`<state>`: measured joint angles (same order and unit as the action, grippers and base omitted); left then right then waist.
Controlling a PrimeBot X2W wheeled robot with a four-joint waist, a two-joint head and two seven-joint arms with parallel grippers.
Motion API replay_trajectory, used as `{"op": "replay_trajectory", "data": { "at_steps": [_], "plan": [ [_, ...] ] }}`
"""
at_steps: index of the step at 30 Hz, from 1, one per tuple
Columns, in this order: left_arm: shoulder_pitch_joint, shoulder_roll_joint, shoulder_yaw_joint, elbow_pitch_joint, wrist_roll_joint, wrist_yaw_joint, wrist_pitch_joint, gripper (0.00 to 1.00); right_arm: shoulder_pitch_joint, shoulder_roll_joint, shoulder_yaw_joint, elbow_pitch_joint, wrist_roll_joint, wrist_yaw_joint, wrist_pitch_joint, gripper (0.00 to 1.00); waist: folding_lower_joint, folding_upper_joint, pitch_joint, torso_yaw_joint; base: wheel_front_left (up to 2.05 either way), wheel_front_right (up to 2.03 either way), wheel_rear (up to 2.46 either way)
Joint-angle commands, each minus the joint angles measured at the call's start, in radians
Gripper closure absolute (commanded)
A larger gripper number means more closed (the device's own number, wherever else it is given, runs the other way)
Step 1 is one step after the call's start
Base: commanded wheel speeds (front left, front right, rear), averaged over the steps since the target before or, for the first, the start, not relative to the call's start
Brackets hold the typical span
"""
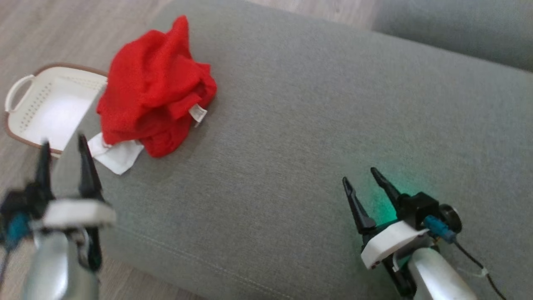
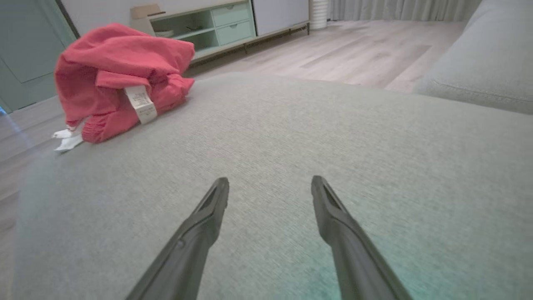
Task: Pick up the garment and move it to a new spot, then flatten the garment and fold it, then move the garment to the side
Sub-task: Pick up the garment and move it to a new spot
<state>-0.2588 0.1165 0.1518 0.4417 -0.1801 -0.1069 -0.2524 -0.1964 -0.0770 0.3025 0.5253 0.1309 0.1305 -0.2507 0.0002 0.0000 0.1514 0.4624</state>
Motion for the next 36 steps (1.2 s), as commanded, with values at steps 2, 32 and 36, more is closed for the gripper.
{"op": "replay_trajectory", "data": {
  "at_steps": [2, 32, 36],
  "plan": [
    [-0.119, 0.072, 0.003, 0.018, -0.017, -0.013, 0.001, 0.0, -0.043, -0.012, 0.017, -0.037, -0.007, 0.0, -0.011, 0.0, -0.0002, 0.0, 0.062, -0.046, 0.0, 0.0, 0.0],
    [-0.573, 0.316, -0.187, 0.476, -0.201, -0.004, 0.152, 1.0, -0.111, -0.043, 0.029, -0.036, 0.017, 0.0, -0.011, 0.0, -0.0002, 0.0, 0.17, -0.241, 0.0, 0.0, 0.0],
    [-0.632, 0.317, -0.231, 0.408, -0.181, -0.014, 0.098, 1.0, -0.097, -0.018, 0.032, -0.03, 0.028, 0.0, -0.011, 0.0, -0.0002, 0.0, 0.114, -0.259, 0.0, 0.0, 0.0]
  ]
}}
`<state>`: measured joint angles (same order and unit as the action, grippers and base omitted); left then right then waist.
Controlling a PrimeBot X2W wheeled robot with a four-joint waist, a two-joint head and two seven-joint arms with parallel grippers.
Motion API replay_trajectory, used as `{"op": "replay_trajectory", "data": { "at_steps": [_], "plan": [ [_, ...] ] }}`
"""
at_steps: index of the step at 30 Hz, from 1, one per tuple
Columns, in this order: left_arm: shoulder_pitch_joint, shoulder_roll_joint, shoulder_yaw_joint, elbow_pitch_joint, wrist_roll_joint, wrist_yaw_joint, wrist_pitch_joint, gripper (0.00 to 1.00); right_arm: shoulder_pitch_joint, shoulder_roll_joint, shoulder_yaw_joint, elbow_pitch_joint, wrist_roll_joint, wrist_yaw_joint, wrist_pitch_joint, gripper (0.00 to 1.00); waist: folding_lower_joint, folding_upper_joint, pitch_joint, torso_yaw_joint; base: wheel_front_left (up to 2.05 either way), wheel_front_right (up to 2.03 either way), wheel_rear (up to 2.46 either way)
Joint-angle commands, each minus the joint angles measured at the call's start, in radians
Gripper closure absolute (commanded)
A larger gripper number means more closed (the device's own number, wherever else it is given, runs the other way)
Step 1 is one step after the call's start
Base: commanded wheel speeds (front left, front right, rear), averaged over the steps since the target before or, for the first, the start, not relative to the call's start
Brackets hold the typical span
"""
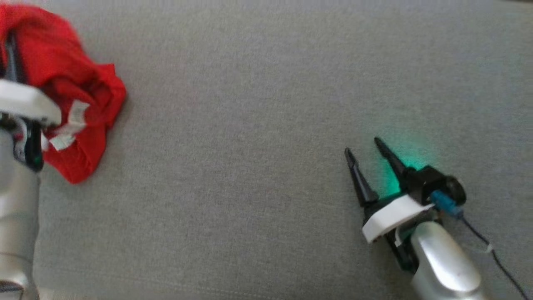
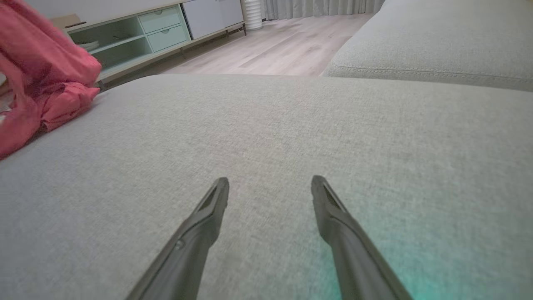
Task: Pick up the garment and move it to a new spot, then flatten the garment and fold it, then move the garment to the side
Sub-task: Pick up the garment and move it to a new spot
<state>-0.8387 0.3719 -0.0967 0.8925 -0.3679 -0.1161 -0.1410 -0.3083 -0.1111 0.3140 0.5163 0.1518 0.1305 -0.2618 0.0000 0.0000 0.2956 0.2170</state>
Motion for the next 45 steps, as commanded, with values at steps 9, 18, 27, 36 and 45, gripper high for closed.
{"op": "replay_trajectory", "data": {
  "at_steps": [9, 18, 27, 36, 45],
  "plan": [
    [-0.105, -0.064, -0.064, -0.246, -0.064, -0.013, -0.007, 1.0, 0.041, 0.048, 0.032, -0.007, 0.028, 0.0, 0.0, 0.0, 0.0, 0.0, -0.118, -0.107, 0.0, 0.0, 0.0],
    [0.003, -0.293, -0.215, -0.445, -0.173, -0.014, -0.004, 1.0, 0.053, 0.059, 0.066, 0.0, 0.035, 0.0, 0.0, 0.0, 0.0, 0.0, -0.16, -0.263, 0.0, 0.0, 0.0],
    [0.209, -0.319, -0.37, -0.327, -0.179, 0.002, -0.082, 0.0, 0.067, 0.061, 0.073, 0.003, 0.038, 0.0, 0.0, 0.0, 0.0, 0.0, -0.169, -0.332, 0.0, 0.0, 0.0],
    [0.387, -0.239, -0.262, -0.346, -0.072, 0.071, -0.12, 0.0, 0.096, 0.061, 0.022, -0.013, 0.032, 0.0, 0.0, 0.0, 0.0, 0.0, -0.209, -0.286, 0.0, 0.0, 0.0],
    [0.732, -0.238, -0.015, -0.563, 0.046, 0.115, -0.121, 0.0, 0.157, 0.061, -0.03, -0.028, 0.022, 0.0, 0.0, 0.0, 0.0, 0.0, -0.276, -0.241, 0.0, 0.0, 0.0]
  ]
}}
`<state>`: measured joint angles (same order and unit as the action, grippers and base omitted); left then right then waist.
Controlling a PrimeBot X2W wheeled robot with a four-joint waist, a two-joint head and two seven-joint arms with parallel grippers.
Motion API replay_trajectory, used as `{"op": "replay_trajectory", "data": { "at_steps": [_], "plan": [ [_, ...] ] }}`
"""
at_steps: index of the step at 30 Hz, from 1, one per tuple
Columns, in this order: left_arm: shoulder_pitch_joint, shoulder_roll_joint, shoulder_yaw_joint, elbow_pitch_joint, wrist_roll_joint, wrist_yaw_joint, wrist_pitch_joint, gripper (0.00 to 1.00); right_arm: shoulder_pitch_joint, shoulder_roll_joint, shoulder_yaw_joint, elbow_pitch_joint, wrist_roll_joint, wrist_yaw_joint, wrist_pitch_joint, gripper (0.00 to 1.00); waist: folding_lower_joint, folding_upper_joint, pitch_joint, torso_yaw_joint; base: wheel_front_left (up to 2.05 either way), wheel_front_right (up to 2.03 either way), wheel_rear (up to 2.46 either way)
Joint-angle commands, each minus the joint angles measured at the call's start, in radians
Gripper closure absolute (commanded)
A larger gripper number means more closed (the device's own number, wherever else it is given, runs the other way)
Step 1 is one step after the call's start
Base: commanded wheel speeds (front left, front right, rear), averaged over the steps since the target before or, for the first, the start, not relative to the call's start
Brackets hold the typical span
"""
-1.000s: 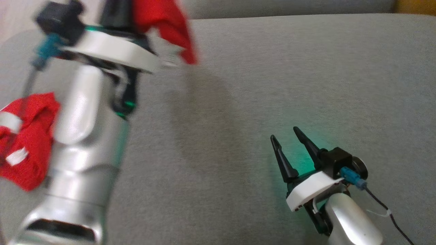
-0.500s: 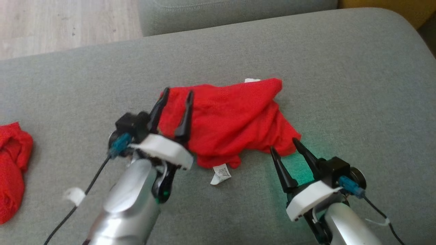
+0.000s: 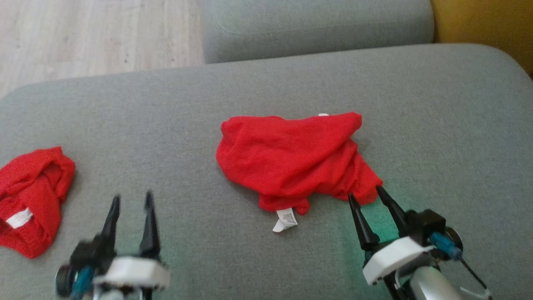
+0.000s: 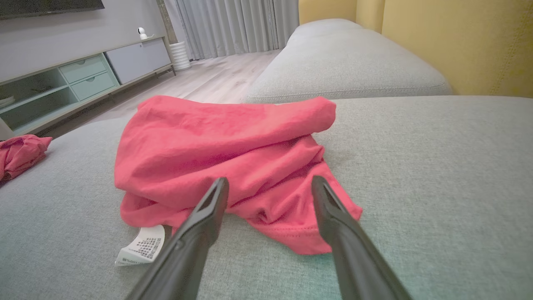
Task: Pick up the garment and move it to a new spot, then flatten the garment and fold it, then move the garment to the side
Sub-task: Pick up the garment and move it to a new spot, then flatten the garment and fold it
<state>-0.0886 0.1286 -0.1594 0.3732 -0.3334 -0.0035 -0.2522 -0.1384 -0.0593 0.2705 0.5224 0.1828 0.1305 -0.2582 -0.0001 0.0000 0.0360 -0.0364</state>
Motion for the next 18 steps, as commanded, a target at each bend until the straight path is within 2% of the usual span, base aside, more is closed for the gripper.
{"op": "replay_trajectory", "data": {
  "at_steps": [1, 9, 18],
  "plan": [
    [-0.018, 0.005, 0.048, -0.044, 0.011, 0.002, -0.009, 0.0, -0.013, 0.009, 0.013, -0.034, -0.009, 0.0, -0.004, 0.0, 0.0001, 0.0, -0.017, 0.013, 0.0, 0.0, 0.0],
    [0.193, -0.059, 0.141, -0.117, 0.085, -0.052, -0.009, 0.0, 0.021, 0.009, -0.002, -0.034, -0.015, 0.0, -0.004, 0.0, 0.0001, 0.0, -0.032, 0.027, 0.0, 0.0, 0.0],
    [0.199, -0.077, 0.151, -0.115, 0.116, -0.079, -0.009, 0.0, 0.022, 0.009, 0.025, -0.017, -0.017, 0.0, -0.004, 0.0, 0.0001, 0.0, -0.024, 0.047, 0.0, 0.0, 0.0]
  ]
}}
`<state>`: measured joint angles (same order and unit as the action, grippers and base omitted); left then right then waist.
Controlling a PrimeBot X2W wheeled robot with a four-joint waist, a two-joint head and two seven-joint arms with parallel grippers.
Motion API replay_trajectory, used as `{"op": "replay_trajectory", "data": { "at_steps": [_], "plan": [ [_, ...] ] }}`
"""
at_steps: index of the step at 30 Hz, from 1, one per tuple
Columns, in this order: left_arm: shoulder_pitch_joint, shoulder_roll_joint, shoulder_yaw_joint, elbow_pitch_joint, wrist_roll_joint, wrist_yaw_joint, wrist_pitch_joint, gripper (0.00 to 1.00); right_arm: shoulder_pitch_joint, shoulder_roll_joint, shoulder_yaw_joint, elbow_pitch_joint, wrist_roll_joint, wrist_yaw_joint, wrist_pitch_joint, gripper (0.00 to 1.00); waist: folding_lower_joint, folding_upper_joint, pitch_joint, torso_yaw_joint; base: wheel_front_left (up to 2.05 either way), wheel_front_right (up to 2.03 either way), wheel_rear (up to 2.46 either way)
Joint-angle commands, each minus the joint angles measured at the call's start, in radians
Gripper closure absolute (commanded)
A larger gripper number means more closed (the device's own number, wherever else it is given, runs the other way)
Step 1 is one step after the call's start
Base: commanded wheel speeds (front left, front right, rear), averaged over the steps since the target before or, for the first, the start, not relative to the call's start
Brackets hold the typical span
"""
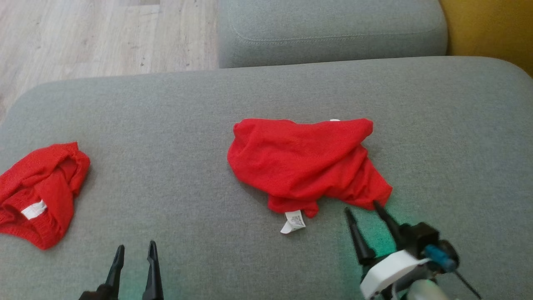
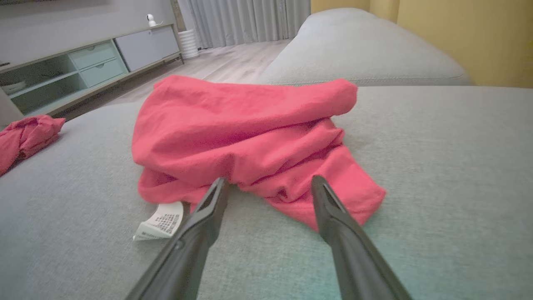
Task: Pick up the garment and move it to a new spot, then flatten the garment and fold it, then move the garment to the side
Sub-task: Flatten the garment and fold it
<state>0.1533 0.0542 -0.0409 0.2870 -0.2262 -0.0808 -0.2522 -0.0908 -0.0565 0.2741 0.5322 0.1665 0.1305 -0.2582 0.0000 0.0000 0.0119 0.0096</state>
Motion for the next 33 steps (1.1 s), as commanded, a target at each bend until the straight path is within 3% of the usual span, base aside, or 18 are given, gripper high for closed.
{"op": "replay_trajectory", "data": {
  "at_steps": [1, 7, 18, 19, 20, 21, 28, 33],
  "plan": [
    [-0.046, -0.003, 0.031, -0.028, 0.009, -0.003, -0.009, 0.0, -0.027, 0.006, 0.037, -0.019, 0.004, 0.0, -0.004, 0.0, 0.0, 0.0, 0.003, 0.004, 0.0, 0.0, 0.0],
    [-0.061, -0.004, -0.002, -0.015, -0.009, -0.005, -0.009, 0.0, -0.075, 0.006, 0.138, 0.058, 0.047, 0.0, -0.004, 0.0, 0.0, 0.0, 0.026, 0.036, 0.0, 0.0, 0.0],
    [-0.085, -0.004, -0.044, 0.014, -0.017, -0.006, -0.009, 0.0, -0.184, 0.006, 0.181, 0.222, 0.089, 0.0, -0.004, 0.0, 0.0, 0.0, 0.066, 0.128, 0.0, 0.0, 0.0],
    [-0.086, -0.004, -0.044, 0.015, -0.017, -0.006, -0.009, 0.0, -0.188, 0.006, 0.182, 0.235, 0.096, 0.0, -0.004, 0.03, 0.0, 0.0, 0.067, 0.134, 0.0, 0.0, 0.0],
    [-0.086, -0.004, -0.043, 0.016, -0.018, -0.006, -0.009, 0.0, -0.19, 0.006, 0.182, 0.246, 0.109, 0.0, -0.004, 0.69, 0.0, 0.0, 0.068, 0.137, 0.0, 0.0, 0.0],
    [-0.087, -0.004, -0.043, 0.016, -0.018, -0.006, -0.009, 0.0, -0.193, 0.006, 0.18, 0.257, 0.114, 0.0, -0.004, 1.0, 0.0, 0.0, 0.069, 0.139, 0.0, 0.0, 0.0],
    [-0.084, -0.004, -0.03, 0.012, -0.029, -0.001, -0.009, 0.0, -0.186, 0.0, 0.072, 0.109, 0.089, 0.0, -0.004, 1.0, 0.0, 0.0, 0.064, 0.121, 0.0, 0.0, 0.0],
    [-0.079, -0.004, -0.033, 0.014, -0.04, -0.002, -0.01, 0.0, -0.205, -0.068, -0.062, -0.119, 0.047, 0.0, -0.004, 1.0, 0.0, 0.0, 0.042, 0.072, 0.0, 0.0, 0.0]
  ]
}}
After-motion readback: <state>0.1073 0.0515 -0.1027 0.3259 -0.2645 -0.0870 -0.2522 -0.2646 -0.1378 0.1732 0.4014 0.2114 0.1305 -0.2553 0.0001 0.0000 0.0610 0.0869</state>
